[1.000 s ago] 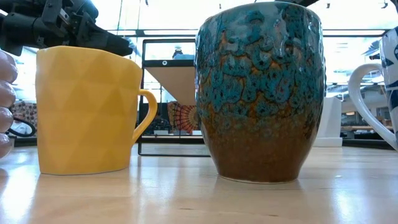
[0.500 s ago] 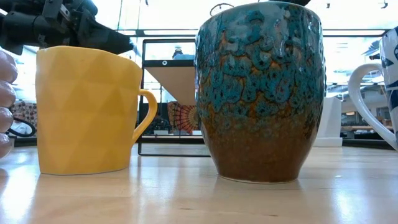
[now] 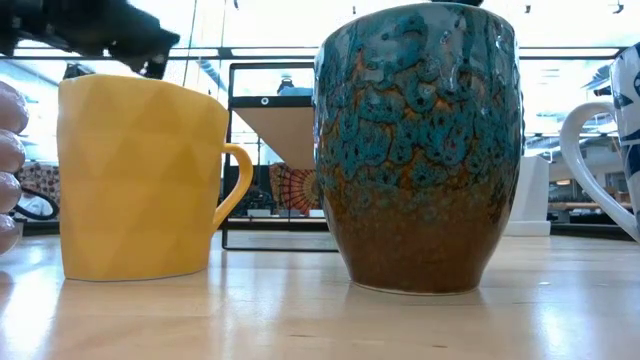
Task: Place coffee mugs
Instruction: Put the purple mug on the shelf
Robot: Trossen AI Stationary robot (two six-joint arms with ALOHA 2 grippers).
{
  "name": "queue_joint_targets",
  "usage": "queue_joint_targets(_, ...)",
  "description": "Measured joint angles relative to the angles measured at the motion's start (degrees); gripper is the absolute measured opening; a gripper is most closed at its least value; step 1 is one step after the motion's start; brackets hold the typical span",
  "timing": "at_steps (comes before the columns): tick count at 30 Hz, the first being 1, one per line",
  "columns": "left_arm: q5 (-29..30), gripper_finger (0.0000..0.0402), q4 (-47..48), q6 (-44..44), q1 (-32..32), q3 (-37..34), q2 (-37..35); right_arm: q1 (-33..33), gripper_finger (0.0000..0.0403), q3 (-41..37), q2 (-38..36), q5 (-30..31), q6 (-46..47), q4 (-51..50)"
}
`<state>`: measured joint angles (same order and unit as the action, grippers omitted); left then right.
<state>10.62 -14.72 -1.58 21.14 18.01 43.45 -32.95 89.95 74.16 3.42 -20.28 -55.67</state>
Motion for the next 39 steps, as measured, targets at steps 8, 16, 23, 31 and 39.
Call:
queue_joint_targets(8,14.22,0.0118,17.47,-12.43,12.37,8.51,1.65,10.28,0.0225,-1.62,-7.86,0.53,9.60,-1.49)
queue_joint_targets(16,26.04,0.0116,42.25,-28.84,21.96,24.43,7.91,21.05,0.0220,-13.08,-13.45,10.16,16.25,4.35)
queue_joint_targets(23,12.93,0.0115,58.79,-62.64,24.58,36.32,11.97,28.17,0.0219,-24.40,-17.04,14.17,17.38,14.03)
queue_joint_targets(31,0.68,0.0115,59.13,-95.31,28.15,37.71,15.95,30.80,0.0219,-31.90,-18.89,16.20,14.99,21.79)
queue_joint_targets(39,-8.34,0.0114,52.81,-108.85,30.96,37.71,23.57,31.44,0.0219,-35.86,-18.87,14.08,10.42,26.43)
